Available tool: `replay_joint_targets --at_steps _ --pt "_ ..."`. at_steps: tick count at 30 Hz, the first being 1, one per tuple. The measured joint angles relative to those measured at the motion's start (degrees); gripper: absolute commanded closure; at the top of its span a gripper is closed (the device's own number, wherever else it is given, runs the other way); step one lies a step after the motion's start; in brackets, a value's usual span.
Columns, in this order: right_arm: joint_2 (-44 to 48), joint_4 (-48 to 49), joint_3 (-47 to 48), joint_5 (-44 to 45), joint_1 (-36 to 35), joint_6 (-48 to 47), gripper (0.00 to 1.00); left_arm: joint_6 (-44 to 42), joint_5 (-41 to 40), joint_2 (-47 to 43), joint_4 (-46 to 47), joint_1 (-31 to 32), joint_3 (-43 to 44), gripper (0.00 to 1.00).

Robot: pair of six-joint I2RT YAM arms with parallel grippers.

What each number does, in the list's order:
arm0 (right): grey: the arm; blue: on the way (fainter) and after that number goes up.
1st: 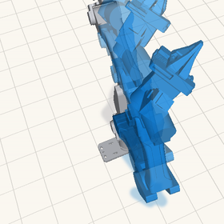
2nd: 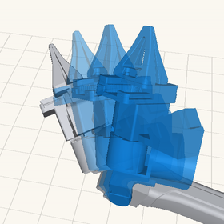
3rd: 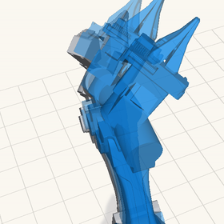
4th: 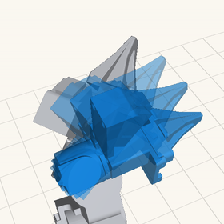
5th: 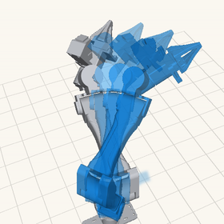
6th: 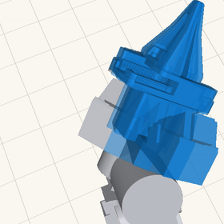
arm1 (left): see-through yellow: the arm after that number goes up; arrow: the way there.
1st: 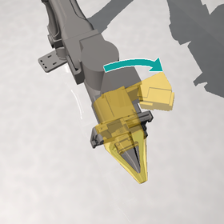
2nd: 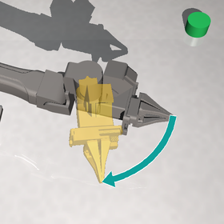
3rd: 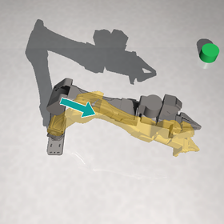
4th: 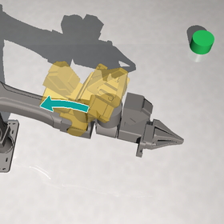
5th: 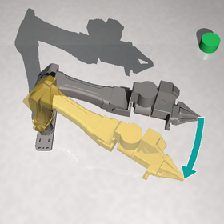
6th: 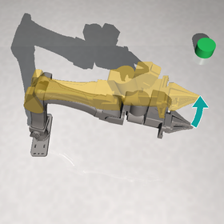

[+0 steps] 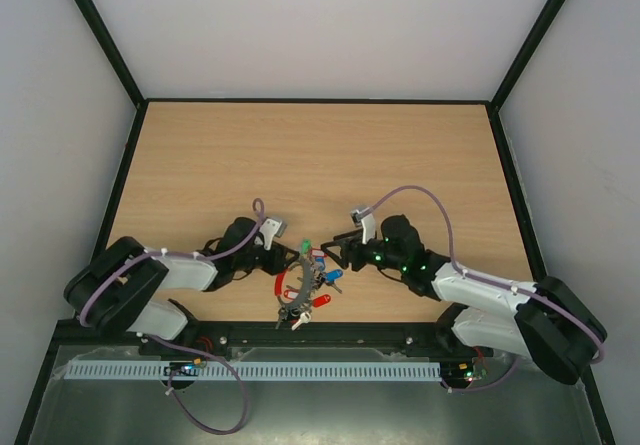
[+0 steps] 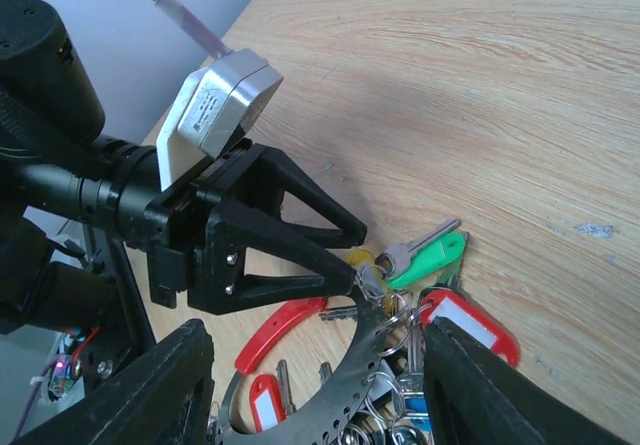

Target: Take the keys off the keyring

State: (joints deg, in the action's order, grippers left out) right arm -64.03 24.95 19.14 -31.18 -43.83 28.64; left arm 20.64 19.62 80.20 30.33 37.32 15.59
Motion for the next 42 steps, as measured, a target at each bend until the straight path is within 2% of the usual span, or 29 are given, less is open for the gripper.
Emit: replay_joint_targets --at_steps 9,17,23,28,34,42 --pt "2.5 2.0 -3.2 -0.2 0.1 2.4 0.43 -0.8 3.5 4.8 3.9 -0.2 1.2 0.69" --pt "2.6 3.0 -3.7 -0.2 0.2 3.4 0.43 -0.2 5.0 5.5 4.6 -0.3 1.3 0.82" --pt "2.6 4.1 -3.7 -0.2 0.3 3.8 0.43 0.4 5.1 5.7 4.8 -0.3 1.4 0.97" --pt "2.8 4.1 -3.7 -0.2 0.3 4.3 0.41 0.7 5.4 4.7 4.1 -0.3 1.5 0.98" --pt "6.1 3.6 -3.7 1.0 0.3 5.6 0.38 0.8 5.5 -2.4 1.1 -0.3 1.5 0.98" --pt "13.5 0.5 -3.4 4.0 0.3 10.6 0.34 0.4 5.9 -17.6 -5.0 0.0 2.0 0.98"
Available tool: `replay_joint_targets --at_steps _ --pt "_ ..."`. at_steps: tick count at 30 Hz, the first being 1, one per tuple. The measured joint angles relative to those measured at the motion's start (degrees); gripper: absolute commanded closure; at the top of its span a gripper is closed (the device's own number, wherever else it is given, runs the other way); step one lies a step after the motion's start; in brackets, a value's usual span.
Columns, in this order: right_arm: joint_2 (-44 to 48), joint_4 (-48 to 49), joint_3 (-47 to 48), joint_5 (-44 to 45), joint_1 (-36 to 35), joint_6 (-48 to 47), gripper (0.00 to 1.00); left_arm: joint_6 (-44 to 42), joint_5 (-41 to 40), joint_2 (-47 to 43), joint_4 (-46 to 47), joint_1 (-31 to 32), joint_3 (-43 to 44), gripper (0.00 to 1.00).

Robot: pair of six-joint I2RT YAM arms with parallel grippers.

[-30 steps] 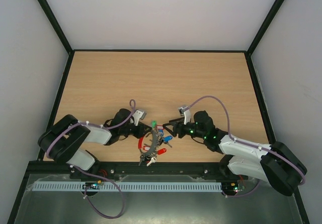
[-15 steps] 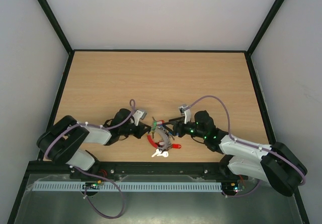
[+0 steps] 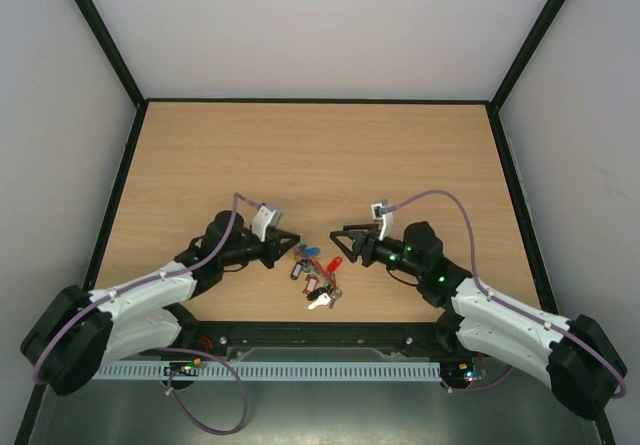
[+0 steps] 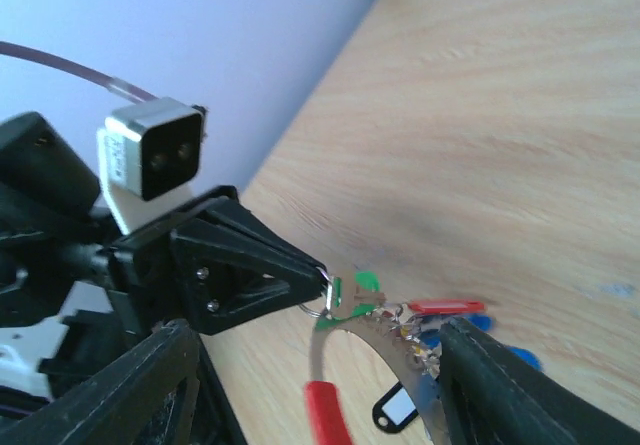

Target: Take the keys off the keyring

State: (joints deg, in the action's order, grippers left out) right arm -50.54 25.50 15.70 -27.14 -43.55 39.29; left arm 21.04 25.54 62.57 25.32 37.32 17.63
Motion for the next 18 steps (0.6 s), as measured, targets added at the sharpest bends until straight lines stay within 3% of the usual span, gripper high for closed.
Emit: replay_joint_targets --at_steps 8,18 --pt "9.3 0.4 0.4 -4.1 0.0 -0.7 0.31 0.6 3.9 -7.4 -7.7 0.7 7.5 0.98" --pt "4.9 -6.3 10.6 -14.7 0.0 -7.3 0.38 -1.6 14.4 -8.0 -19.5 0.8 19.8 0.98"
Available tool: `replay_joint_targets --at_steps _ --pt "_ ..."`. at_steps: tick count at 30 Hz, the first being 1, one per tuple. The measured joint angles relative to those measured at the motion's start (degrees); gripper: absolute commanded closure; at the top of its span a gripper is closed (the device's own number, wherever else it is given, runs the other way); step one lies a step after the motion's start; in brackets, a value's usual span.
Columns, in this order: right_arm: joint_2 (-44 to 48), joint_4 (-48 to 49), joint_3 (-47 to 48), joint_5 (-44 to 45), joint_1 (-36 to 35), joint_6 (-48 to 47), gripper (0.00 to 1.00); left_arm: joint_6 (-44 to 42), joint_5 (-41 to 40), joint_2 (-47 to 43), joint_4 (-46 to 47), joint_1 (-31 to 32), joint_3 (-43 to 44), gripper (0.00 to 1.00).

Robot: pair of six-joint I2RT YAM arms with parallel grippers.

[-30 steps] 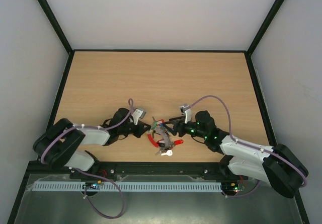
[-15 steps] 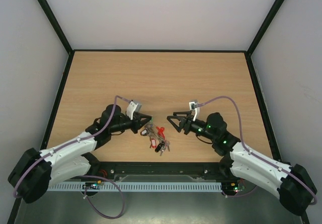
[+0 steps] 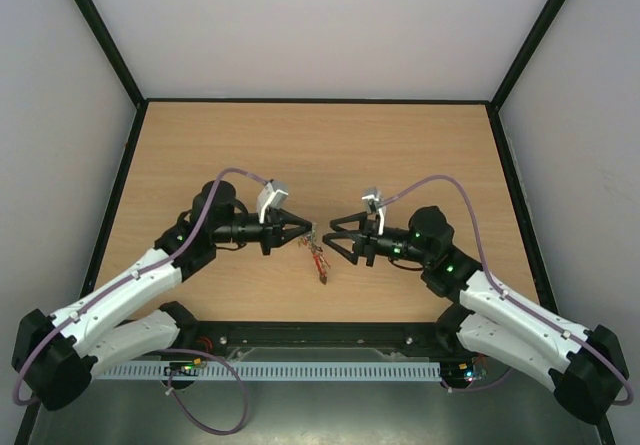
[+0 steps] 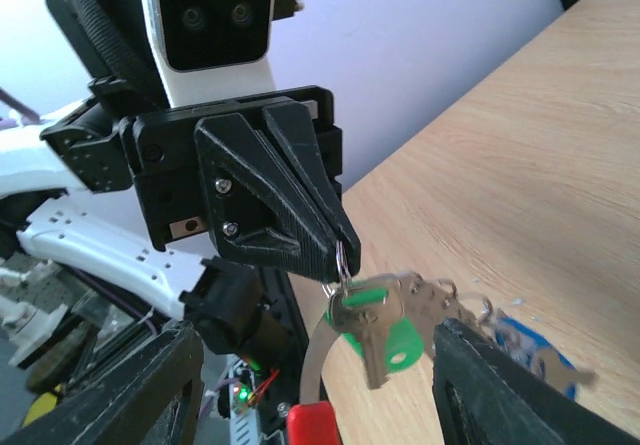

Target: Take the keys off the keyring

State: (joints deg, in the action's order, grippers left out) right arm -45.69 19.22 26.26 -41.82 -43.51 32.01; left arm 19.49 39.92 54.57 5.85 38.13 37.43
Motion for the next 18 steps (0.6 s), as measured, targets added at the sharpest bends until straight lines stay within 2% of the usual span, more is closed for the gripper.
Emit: replay_joint_targets --at_steps 6,18 --pt "-2.1 -1.2 2.1 -5.9 0.0 -1.5 0.34 -1.1 5.8 0.1 -4.2 0.2 2.1 0.98" --pt "-4.9 2.5 2.2 -15.8 0.0 1.1 0.34 0.3 14.0 0.6 -5.2 0.8 2.7 0.98"
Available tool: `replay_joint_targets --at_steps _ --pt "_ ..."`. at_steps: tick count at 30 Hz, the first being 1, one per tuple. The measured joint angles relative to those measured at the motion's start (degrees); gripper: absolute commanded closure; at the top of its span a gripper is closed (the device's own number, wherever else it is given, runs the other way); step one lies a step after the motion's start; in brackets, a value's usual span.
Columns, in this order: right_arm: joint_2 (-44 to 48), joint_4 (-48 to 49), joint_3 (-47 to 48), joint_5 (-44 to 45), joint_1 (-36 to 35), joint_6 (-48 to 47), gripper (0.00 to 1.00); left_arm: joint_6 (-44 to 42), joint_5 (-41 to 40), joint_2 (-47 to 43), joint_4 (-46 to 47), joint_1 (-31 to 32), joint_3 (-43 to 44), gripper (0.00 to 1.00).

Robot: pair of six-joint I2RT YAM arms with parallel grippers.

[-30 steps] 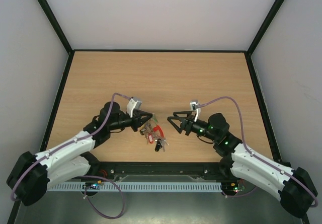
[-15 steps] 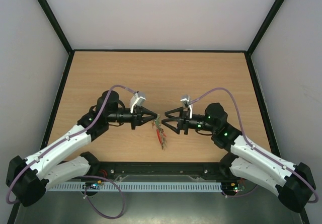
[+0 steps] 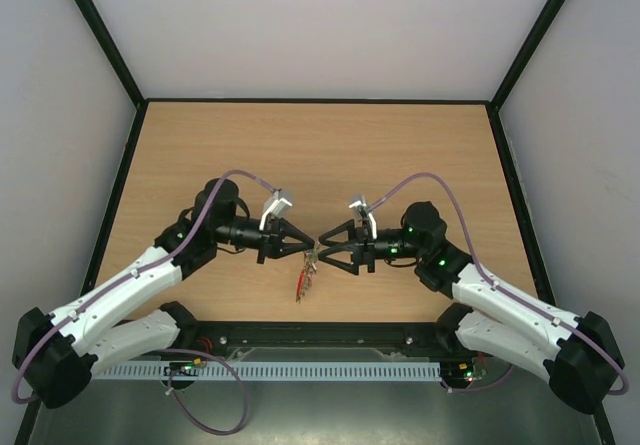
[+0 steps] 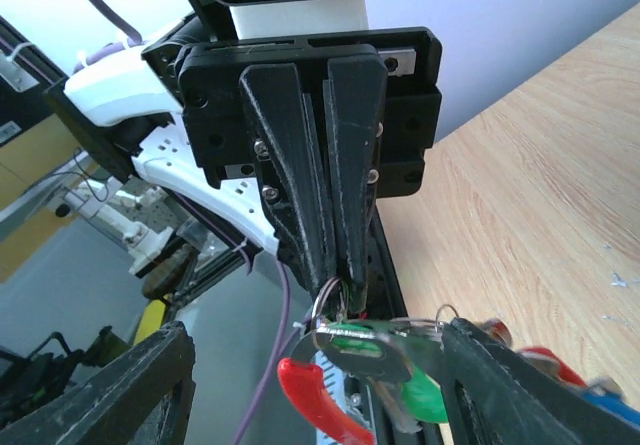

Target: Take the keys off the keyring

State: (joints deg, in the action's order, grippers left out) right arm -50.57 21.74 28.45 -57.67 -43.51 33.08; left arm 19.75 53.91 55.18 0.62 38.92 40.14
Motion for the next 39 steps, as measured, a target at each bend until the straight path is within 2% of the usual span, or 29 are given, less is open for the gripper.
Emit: replay_joint_targets --at_steps 2,8,10,16,24,28,39 --pt "-0.7 1.3 0.0 -0.8 0.0 0.9 0.39 0.4 0.7 0.0 0.3 0.1 0.3 0.98" --pt "-2.9 4.2 -0.1 -2.4 -0.8 2.5 0.71 2.2 1.8 0.0 1.8 1.0 0.4 0.98" --pt "-3.6 5.0 -0.1 -3.0 -1.2 3.3 0.76 2.8 2.0 0.0 2.2 1.7 0.4 0.98" --pt "-4.5 8.0 -0.8 -4.9 -1.9 5.3 0.83 3.9 2.0 0.1 3.3 2.3 0.4 0.98" --pt "-3.6 9.5 -2.4 -5.9 -1.9 7.2 0.83 4.7 2.0 0.1 4.1 2.3 0.4 0.98" --pt "-1.9 9.8 -3.1 -5.8 -1.9 7.8 0.97 5.1 2.1 0.1 4.9 2.3 0.4 0.98" --pt "0.0 9.8 -3.9 -2.6 -1.9 8.1 0.98 5.4 1.9 0.0 5.9 2.3 0.4 0.95"
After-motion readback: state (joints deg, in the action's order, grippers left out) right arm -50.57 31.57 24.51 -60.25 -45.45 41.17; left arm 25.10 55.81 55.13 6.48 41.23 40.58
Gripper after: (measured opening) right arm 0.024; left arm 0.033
